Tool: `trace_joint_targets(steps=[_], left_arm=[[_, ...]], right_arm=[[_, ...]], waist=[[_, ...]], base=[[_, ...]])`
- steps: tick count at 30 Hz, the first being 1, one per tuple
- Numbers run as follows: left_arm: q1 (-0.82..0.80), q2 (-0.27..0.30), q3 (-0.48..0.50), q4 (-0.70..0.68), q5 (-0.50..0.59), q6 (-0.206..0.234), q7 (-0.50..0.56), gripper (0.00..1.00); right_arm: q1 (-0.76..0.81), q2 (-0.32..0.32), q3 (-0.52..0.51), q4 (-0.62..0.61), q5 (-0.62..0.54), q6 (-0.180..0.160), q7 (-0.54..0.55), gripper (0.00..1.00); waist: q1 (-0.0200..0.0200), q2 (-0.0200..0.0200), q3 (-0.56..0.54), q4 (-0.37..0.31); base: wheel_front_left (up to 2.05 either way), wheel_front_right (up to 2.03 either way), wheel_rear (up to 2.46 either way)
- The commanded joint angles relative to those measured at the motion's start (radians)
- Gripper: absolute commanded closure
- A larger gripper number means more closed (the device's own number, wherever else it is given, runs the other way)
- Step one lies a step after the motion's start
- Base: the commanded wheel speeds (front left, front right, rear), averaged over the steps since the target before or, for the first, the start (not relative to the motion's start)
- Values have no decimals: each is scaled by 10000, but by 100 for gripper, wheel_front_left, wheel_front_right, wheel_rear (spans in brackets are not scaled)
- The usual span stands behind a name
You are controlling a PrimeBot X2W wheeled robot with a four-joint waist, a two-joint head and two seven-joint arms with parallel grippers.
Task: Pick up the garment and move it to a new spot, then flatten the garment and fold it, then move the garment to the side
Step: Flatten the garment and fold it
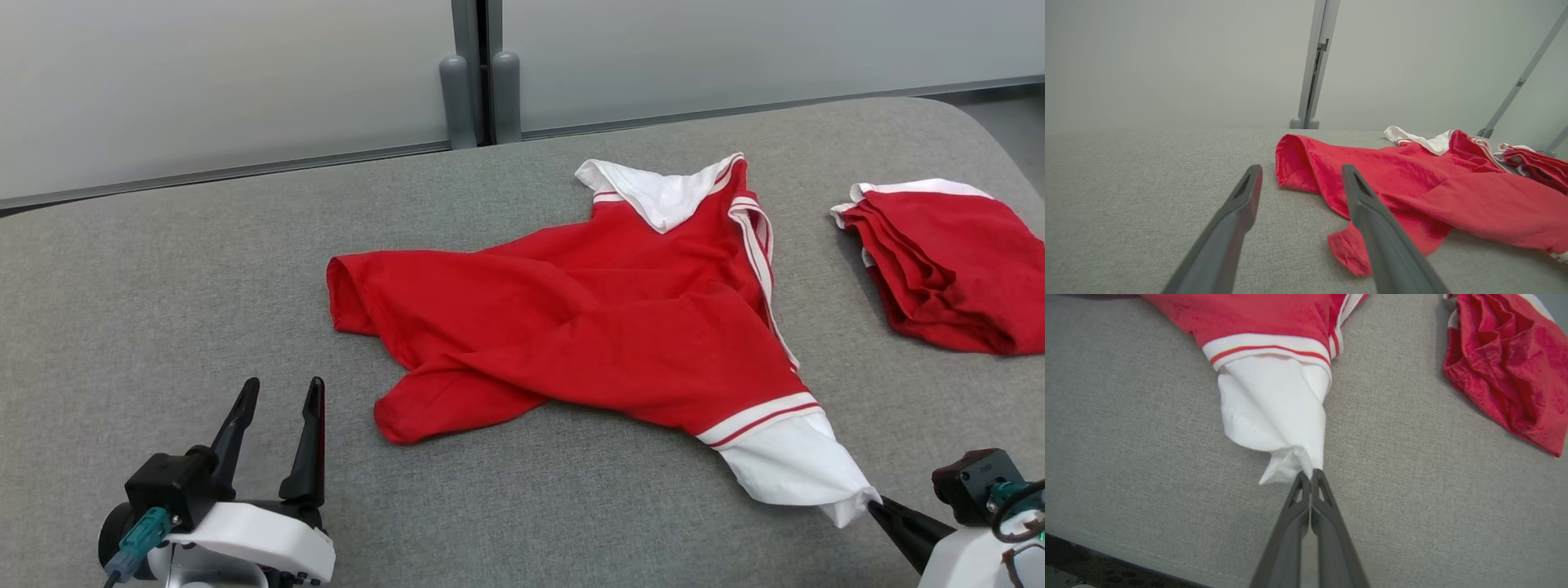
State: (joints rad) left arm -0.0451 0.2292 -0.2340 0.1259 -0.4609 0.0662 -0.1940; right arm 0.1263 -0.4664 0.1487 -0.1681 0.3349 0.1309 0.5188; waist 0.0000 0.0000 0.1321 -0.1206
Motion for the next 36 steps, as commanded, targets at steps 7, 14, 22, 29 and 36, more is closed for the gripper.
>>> trace_joint_targets(steps=[7, 14, 22, 29, 36], left_arm=[[-131, 102, 1, 124, -64, 12, 77, 0], [-243, 63, -31, 290, -153, -15, 13, 0], [-20, 125, 44, 466, -336, 44, 80, 0], [32, 172, -92, 258, -517, 39, 547, 0], [-336, 97, -458, 505, -1170, -443, 1886, 0]], right_arm=[[480, -511, -341, -144, 546, 0, 1050, 100], [690, -72, -830, -156, 483, 0, 1442, 0], [791, 120, -1424, -1045, 769, 0, 1590, 0], [-22, 899, -2109, -1812, 514, 0, -498, 0], [-1186, 2085, -1597, -454, 90, 1, -3052, 0]], waist=[[0, 0, 65, 283], [0, 0, 96, 506], [0, 0, -400, 473], [0, 0, -553, 360], [0, 0, -379, 295]], base=[[0, 0, 0], [0, 0, 0], [0, 0, 0], [0, 0, 0], [0, 0, 0]])
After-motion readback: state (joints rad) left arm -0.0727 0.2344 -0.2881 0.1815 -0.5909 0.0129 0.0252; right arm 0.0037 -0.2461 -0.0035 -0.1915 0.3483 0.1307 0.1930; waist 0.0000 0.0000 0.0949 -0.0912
